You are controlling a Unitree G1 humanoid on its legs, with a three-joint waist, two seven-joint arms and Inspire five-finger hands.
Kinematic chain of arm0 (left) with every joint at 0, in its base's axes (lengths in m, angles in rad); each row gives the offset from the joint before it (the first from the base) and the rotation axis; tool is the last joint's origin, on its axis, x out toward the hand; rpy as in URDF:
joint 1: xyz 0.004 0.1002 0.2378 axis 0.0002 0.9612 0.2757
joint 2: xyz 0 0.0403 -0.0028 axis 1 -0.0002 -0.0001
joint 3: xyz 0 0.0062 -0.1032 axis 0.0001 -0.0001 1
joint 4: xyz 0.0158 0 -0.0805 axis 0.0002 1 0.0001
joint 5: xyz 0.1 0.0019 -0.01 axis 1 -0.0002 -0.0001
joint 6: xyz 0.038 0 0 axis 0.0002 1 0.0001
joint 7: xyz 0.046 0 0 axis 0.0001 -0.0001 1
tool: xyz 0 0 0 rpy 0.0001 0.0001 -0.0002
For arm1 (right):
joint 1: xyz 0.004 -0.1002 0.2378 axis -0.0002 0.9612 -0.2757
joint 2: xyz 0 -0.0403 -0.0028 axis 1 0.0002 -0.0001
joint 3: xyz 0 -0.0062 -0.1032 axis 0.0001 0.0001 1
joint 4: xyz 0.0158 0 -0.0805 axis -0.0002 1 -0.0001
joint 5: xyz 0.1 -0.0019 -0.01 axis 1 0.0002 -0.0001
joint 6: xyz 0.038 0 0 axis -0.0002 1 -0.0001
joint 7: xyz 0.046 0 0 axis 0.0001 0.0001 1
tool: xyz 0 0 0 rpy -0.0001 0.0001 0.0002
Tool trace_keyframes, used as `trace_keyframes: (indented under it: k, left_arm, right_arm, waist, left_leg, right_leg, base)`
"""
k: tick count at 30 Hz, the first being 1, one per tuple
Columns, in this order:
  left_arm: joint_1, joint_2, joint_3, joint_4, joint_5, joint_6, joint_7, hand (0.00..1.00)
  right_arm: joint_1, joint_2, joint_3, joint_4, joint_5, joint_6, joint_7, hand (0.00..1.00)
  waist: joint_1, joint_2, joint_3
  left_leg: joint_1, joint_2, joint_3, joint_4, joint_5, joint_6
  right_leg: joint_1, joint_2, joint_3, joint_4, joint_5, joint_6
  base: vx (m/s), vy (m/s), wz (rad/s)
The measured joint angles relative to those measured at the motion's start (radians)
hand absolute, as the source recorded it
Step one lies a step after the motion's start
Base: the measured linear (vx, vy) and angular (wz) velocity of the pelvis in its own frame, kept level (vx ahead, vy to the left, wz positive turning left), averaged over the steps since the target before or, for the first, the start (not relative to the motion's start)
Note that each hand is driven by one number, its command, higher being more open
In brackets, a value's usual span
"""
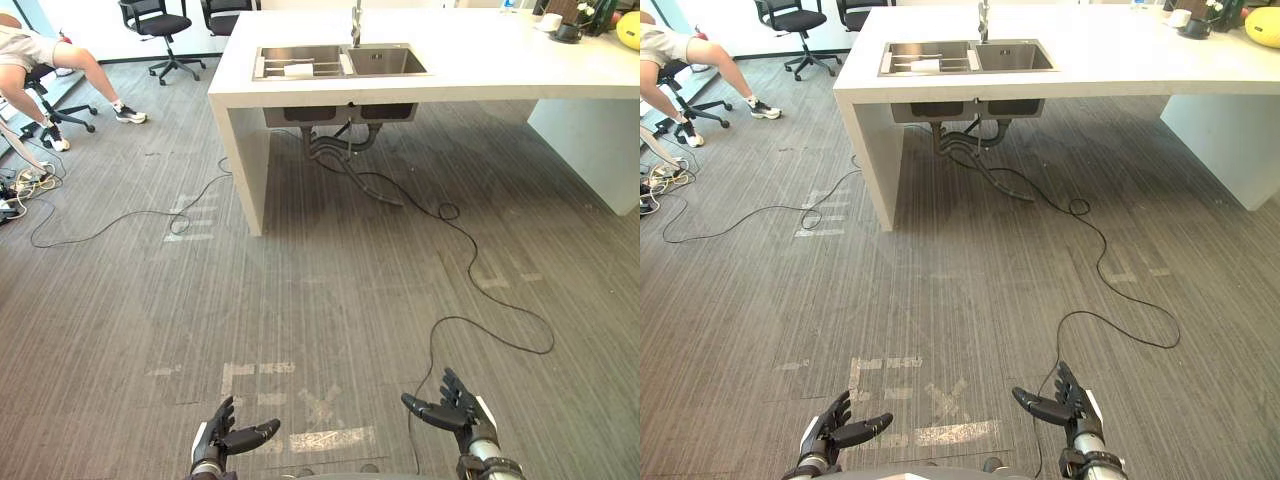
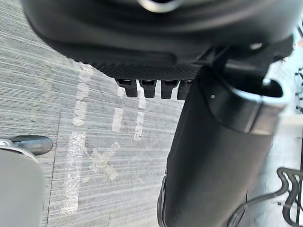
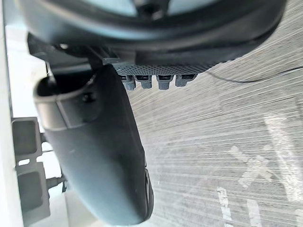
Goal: Walk over to the sink, pick up the cup, carry it to the dishwasher, place the cup inside the dishwasher, then close the dishwasher door
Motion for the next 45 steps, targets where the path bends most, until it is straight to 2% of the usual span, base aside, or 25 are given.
trace_keyframes:
  k: [4, 10, 21, 30, 37, 39, 40, 42, 43, 44, 45]
  left_arm:
    - [0.000, -0.017, 0.071, 0.020, -0.005, -0.008, -0.008, 1.00]
    - [0.002, -0.037, 0.110, 0.026, -0.021, -0.027, -0.060, 1.00]
    - [0.001, -0.061, 0.110, 0.025, -0.049, -0.035, -0.087, 1.00]
    - [0.004, -0.060, 0.112, 0.025, -0.049, -0.053, -0.086, 1.00]
    - [0.011, -0.061, 0.117, -0.023, -0.050, -0.066, -0.088, 1.00]
    - [0.012, -0.061, 0.117, -0.039, -0.050, -0.066, -0.088, 1.00]
    - [0.019, -0.063, 0.117, -0.060, -0.052, -0.066, -0.088, 1.00]
    - [0.029, -0.069, 0.111, -0.095, -0.068, -0.066, -0.088, 1.00]
    - [0.030, -0.070, 0.106, -0.101, -0.073, -0.066, -0.088, 1.00]
    - [0.029, -0.070, 0.097, -0.116, -0.082, -0.065, -0.088, 1.00]
    - [0.030, -0.069, 0.093, -0.126, -0.089, -0.065, -0.088, 1.00]
  right_arm:
    - [0.021, 0.003, -0.033, 0.000, 0.005, -0.002, 0.008, 1.00]
    - [0.026, 0.029, -0.082, 0.000, 0.041, -0.002, 0.036, 1.00]
    - [0.029, 0.078, -0.132, 0.000, 0.044, -0.002, 0.059, 1.00]
    - [0.043, 0.074, -0.142, -0.001, 0.043, -0.002, 0.062, 1.00]
    - [0.058, 0.068, -0.180, -0.016, 0.044, -0.001, 0.080, 1.00]
    - [0.062, 0.065, -0.180, -0.042, 0.044, -0.001, 0.084, 1.00]
    - [0.062, 0.065, -0.180, -0.060, 0.044, -0.001, 0.086, 1.00]
    - [0.063, 0.064, -0.180, -0.093, 0.044, -0.001, 0.088, 1.00]
    - [0.062, 0.063, -0.179, -0.097, 0.044, -0.001, 0.088, 1.00]
    - [0.054, 0.062, -0.172, -0.107, 0.041, 0.001, 0.088, 1.00]
    - [0.049, 0.062, -0.166, -0.112, 0.041, 0.001, 0.088, 1.00]
  waist:
    - [0.007, 0.000, -0.001]
    - [0.009, -0.005, -0.004]
    - [0.013, -0.019, -0.019]
    - [0.017, -0.019, -0.022]
    - [0.030, -0.020, -0.025]
    - [0.033, -0.020, -0.026]
    - [0.034, -0.020, -0.026]
    - [0.036, -0.022, -0.024]
    - [0.037, -0.022, -0.025]
    - [0.048, -0.026, -0.021]
    - [0.054, -0.025, -0.021]
  left_leg:
    - [0.009, -0.001, -0.001, -0.014, 0.008, 0.000]
    - [0.017, 0.000, 0.001, -0.015, 0.008, 0.000]
    - [0.022, 0.015, 0.018, 0.017, -0.014, -0.016]
    - [0.013, 0.036, 0.053, 0.067, -0.048, -0.020]
    - [0.008, 0.055, 0.052, 0.125, -0.097, -0.027]
    - [0.006, 0.059, 0.052, 0.150, -0.121, -0.026]
    - [0.002, 0.061, 0.053, 0.171, -0.138, -0.026]
    - [0.000, 0.058, 0.059, 0.214, -0.174, -0.021]
    - [0.002, 0.057, 0.062, 0.225, -0.184, -0.022]
    - [0.007, 0.057, 0.076, 0.246, -0.203, -0.020]
    - [0.012, 0.055, 0.085, 0.251, -0.208, -0.019]
  right_leg:
    - [0.002, 0.000, -0.003, 0.000, 0.000, 0.000]
    - [0.012, 0.000, -0.003, 0.000, 0.000, 0.001]
    - [0.019, 0.008, 0.009, 0.007, -0.007, 0.006]
    - [0.019, 0.023, 0.037, 0.010, -0.021, 0.001]
    - [0.015, 0.029, 0.029, 0.058, -0.074, 0.003]
    - [0.004, 0.028, 0.029, 0.103, -0.106, 0.007]
    - [-0.017, 0.023, 0.027, 0.159, -0.144, 0.013]
    - [-0.077, -0.008, -0.005, 0.322, -0.216, 0.042]
    - [-0.097, -0.019, -0.022, 0.380, -0.227, 0.052]
    - [-0.176, -0.051, -0.063, 0.555, -0.239, 0.055]
    - [-0.208, -0.069, -0.076, 0.630, -0.238, 0.055]
  base:
    - [0.00, 0.000, 0.00]
    - [0.00, 0.000, 0.00]
    - [-0.02, -0.012, -0.04]
    - [0.01, -0.019, -0.12]
    - [0.06, -0.022, 0.00]
    - [0.09, -0.010, 0.00]
    - [0.08, -0.001, -0.03]
    - [0.08, 0.013, -0.05]
    - [0.09, 0.043, -0.20]
    - [0.06, 0.034, -0.25]
    - [0.07, 0.045, -0.30]
